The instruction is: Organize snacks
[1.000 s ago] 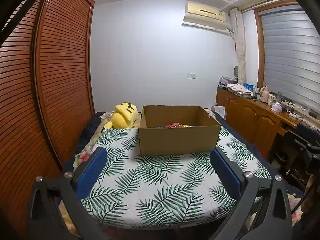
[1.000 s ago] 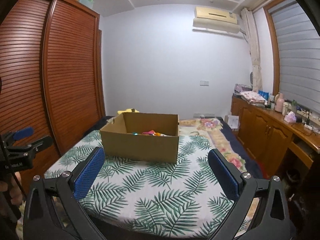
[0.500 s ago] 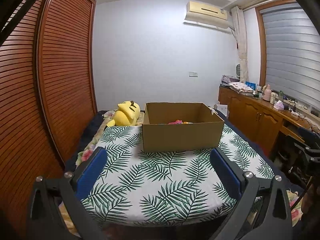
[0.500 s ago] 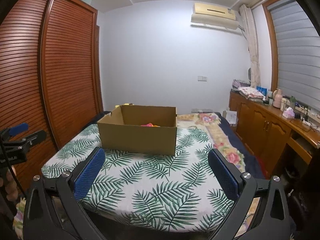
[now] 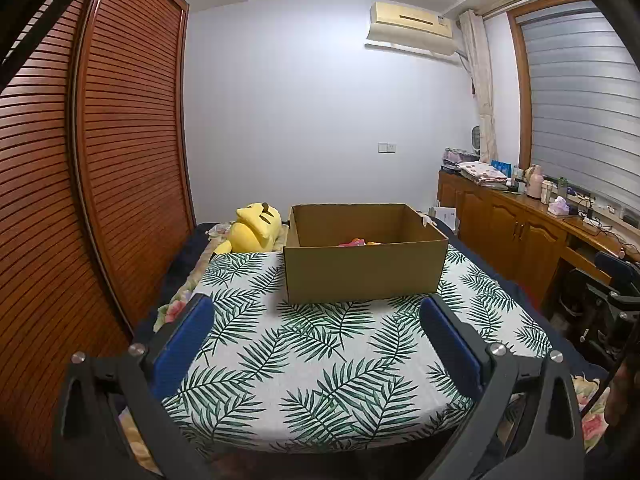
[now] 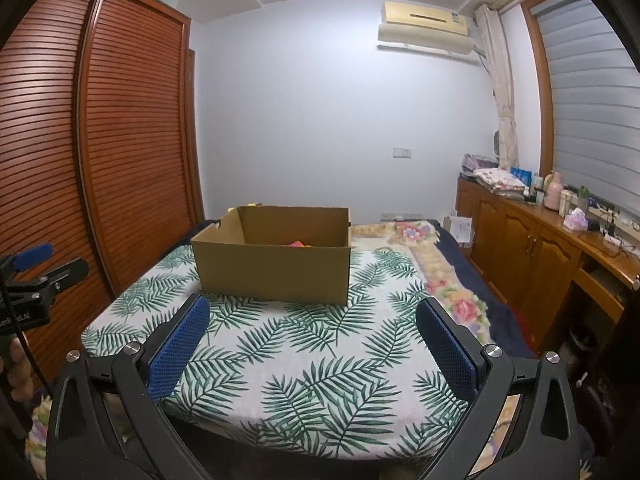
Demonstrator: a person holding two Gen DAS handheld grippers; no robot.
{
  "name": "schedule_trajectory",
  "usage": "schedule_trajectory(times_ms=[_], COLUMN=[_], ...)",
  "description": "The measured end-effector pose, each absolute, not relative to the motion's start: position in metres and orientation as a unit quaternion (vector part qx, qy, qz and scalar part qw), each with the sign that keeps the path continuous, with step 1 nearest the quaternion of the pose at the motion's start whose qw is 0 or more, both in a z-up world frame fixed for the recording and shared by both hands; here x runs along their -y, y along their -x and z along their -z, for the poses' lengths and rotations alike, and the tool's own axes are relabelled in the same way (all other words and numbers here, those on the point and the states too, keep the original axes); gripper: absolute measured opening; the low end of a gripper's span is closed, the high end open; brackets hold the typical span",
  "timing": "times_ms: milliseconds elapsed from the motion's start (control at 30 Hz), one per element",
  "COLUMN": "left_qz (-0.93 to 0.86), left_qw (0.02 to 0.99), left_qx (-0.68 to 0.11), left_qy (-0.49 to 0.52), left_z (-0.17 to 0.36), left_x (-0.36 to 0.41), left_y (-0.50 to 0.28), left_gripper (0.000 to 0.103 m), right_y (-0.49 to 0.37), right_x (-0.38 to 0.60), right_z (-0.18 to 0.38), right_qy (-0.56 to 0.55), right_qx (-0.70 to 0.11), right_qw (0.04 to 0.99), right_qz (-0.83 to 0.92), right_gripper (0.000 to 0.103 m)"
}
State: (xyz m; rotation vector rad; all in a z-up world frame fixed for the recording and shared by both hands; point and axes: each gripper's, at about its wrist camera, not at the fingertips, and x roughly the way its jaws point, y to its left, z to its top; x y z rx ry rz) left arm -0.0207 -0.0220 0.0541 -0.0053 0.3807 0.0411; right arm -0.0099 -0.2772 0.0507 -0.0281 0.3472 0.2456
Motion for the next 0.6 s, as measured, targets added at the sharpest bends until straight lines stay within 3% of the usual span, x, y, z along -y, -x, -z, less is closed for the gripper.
schedule_trajectory(times_ms=[600], left_qz=[-0.022], left_qw=[0.981], left_qx=[-0.190], left_qy=[-0.003], left_z=[-0.0523], left_x=[0.0217], left_y=[0.0210], left_gripper=[0.103], right_y=[0.0115], right_x=[0.2783], right_z=[-0.0497], right_qy=[0.014], right_qx=[-0.171], right_qw=[0.977], right_qz=[-0.123], right_gripper=[0.103])
